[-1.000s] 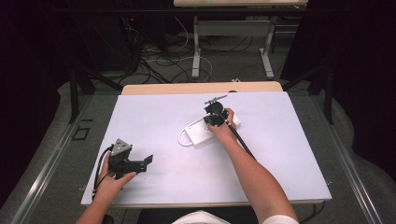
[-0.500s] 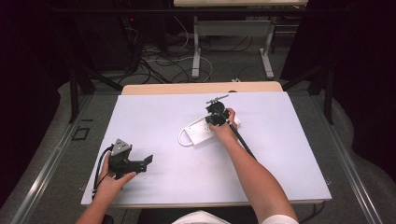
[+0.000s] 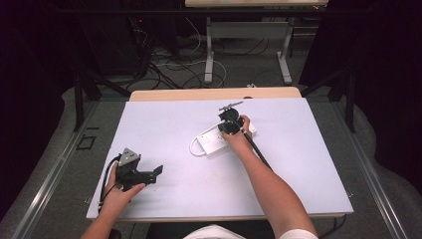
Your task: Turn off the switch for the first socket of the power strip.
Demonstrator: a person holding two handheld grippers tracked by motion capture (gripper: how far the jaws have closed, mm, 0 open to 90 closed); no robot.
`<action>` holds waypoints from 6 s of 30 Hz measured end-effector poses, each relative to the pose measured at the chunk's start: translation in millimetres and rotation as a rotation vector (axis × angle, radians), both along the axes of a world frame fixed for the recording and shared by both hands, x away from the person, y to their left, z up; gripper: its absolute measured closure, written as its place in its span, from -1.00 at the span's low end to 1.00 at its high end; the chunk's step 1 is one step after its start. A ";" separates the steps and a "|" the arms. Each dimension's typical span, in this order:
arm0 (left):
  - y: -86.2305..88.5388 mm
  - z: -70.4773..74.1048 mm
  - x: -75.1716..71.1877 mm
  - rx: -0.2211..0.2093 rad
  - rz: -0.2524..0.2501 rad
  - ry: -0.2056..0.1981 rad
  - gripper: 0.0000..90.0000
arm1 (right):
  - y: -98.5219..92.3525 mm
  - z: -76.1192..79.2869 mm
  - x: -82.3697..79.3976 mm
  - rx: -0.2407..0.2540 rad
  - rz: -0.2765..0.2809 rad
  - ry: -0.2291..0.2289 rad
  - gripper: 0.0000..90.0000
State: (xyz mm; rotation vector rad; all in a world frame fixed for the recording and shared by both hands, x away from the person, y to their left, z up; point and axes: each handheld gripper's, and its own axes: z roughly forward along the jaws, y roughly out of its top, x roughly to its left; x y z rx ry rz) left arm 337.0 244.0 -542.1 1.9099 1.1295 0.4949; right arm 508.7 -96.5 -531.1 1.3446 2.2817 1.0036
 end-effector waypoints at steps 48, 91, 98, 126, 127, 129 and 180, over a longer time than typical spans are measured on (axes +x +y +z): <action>-0.9 -0.3 -0.1 -0.006 0.001 0.005 -0.97 | 1.5 -2.9 0.0 0.011 0.003 0.010 1.00; 0.9 -0.7 0.1 0.002 0.007 0.004 -0.97 | -0.1 12.2 -11.0 0.029 0.014 -0.056 0.87; -1.0 -1.3 0.9 0.001 0.000 0.002 -0.97 | 0.8 17.5 -15.7 0.028 0.024 -0.067 0.77; -0.3 -1.1 0.7 -0.006 0.005 0.008 -0.97 | 5.0 44.2 -48.6 0.054 0.109 -0.126 0.23; -0.3 -1.1 0.5 -0.006 0.007 0.009 -0.97 | 4.7 45.0 -50.0 0.057 0.109 -0.122 0.19; -0.2 -1.0 0.4 -0.005 0.007 0.008 -0.97 | 3.9 46.8 -52.1 0.062 0.113 -0.119 0.12; -1.4 -0.6 -1.2 -0.004 0.015 0.005 -0.97 | -103.0 55.8 -143.9 0.096 0.083 -0.223 -1.00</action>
